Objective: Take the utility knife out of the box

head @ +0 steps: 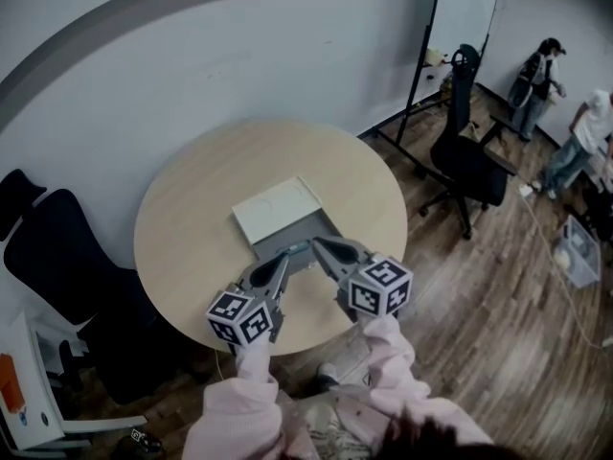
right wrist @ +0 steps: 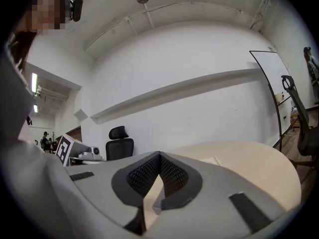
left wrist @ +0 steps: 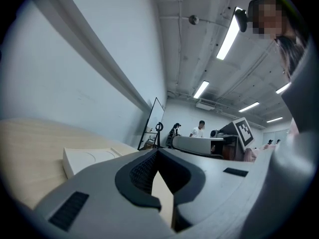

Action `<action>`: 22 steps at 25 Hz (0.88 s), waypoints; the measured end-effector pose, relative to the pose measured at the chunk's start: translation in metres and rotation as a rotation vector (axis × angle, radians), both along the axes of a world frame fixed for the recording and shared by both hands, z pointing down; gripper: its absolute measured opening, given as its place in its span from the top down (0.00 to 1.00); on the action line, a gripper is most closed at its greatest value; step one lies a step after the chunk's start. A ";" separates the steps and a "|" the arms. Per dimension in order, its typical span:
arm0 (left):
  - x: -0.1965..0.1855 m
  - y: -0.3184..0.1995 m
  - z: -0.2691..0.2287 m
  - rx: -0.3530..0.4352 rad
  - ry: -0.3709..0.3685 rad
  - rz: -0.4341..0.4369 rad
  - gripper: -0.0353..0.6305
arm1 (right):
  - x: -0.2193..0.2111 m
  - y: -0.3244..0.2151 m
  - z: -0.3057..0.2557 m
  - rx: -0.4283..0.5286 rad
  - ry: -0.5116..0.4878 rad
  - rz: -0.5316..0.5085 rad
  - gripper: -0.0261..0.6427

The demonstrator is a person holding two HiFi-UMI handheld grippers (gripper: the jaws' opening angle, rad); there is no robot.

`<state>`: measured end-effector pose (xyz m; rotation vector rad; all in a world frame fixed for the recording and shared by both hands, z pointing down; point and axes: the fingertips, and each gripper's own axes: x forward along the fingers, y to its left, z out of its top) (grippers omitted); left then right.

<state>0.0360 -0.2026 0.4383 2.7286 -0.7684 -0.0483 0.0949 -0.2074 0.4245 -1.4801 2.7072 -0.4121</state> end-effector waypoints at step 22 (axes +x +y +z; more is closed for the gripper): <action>-0.006 -0.039 0.035 -0.112 0.007 -0.130 0.95 | -0.007 -0.057 0.045 -0.132 0.050 -0.174 0.96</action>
